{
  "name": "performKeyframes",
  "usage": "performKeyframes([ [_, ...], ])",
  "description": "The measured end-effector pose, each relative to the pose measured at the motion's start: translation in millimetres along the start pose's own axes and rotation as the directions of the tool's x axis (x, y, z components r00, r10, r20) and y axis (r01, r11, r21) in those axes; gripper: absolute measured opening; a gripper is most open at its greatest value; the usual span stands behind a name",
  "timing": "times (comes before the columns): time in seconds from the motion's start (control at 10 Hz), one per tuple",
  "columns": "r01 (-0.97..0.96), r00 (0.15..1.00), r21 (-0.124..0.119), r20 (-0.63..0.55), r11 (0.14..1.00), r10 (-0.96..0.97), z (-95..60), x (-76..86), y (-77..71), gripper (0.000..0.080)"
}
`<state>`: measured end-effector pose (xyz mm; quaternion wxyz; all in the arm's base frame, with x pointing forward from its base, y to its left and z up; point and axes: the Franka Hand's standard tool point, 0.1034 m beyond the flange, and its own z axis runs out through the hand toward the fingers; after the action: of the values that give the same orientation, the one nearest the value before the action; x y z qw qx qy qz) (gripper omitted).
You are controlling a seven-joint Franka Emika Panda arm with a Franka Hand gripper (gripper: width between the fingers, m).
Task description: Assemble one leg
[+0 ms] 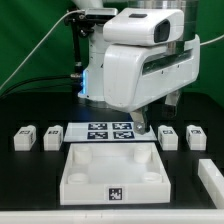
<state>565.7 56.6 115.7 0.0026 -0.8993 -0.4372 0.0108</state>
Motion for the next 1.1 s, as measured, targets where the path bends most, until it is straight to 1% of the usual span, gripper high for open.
performKeyframes([
  [1.1, 0.006, 1.000, 0.000, 0.000, 1.000, -0.006, 0.1, -0.1, 0.0, 0.0650],
])
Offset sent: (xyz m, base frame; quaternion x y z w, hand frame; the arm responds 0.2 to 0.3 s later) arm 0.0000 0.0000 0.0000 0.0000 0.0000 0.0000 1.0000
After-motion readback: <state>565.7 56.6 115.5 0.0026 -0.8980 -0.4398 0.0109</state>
